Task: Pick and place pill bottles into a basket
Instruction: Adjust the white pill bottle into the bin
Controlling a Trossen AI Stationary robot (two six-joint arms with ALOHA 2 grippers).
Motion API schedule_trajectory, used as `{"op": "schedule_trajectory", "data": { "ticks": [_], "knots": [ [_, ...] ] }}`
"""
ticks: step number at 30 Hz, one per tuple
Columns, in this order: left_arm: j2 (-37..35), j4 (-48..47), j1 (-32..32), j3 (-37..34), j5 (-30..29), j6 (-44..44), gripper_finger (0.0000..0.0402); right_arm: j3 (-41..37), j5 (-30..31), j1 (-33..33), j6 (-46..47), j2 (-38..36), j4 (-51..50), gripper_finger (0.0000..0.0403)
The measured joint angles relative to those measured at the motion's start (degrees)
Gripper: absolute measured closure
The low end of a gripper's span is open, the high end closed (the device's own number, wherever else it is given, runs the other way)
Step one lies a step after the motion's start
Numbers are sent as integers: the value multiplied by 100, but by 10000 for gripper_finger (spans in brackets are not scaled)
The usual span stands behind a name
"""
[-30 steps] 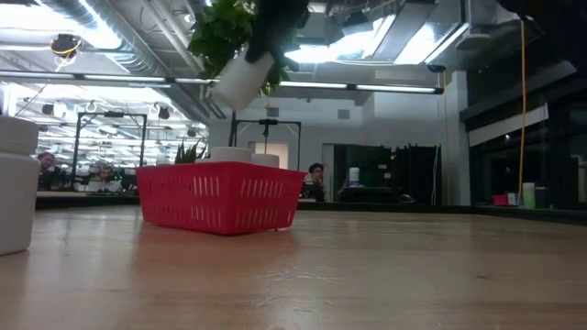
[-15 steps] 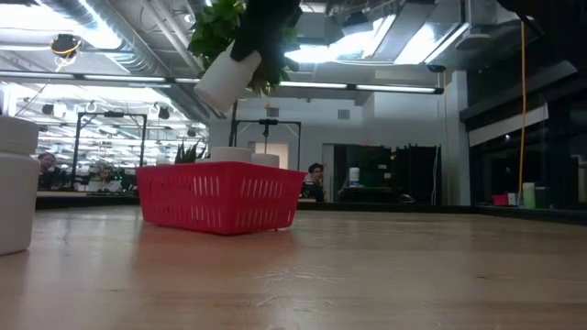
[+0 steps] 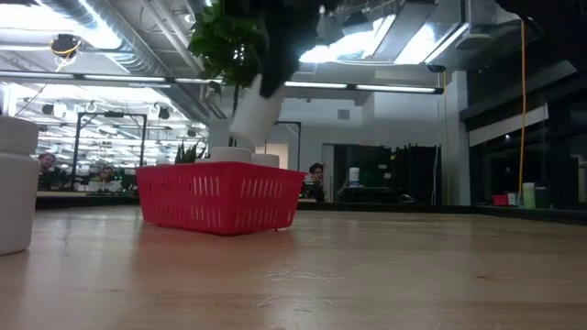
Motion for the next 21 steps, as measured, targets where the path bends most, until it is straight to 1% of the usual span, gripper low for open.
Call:
{"op": "schedule_trajectory", "data": {
  "ticks": [2, 5, 12, 16, 21],
  "knots": [
    [-2, -127, 0, 0, -80, 1, 146, -105, 120, 7, 30, 4, -97, 249],
    [-1, -255, 0, 0, -183, -45, 146, -111, 123, 14, -31, 9, -128, 249],
    [-2, -284, 15, 0, -170, -112, 146, 41, 176, 18, -63, 2, -5, 249],
    [-2, -284, 15, 0, -170, -154, 146, 88, 309, 18, -72, 4, 3, 249],
    [-2, -293, 15, 0, -170, -197, 146, 139, 538, 44, -24, 4, -307, 249]
  ]
}}
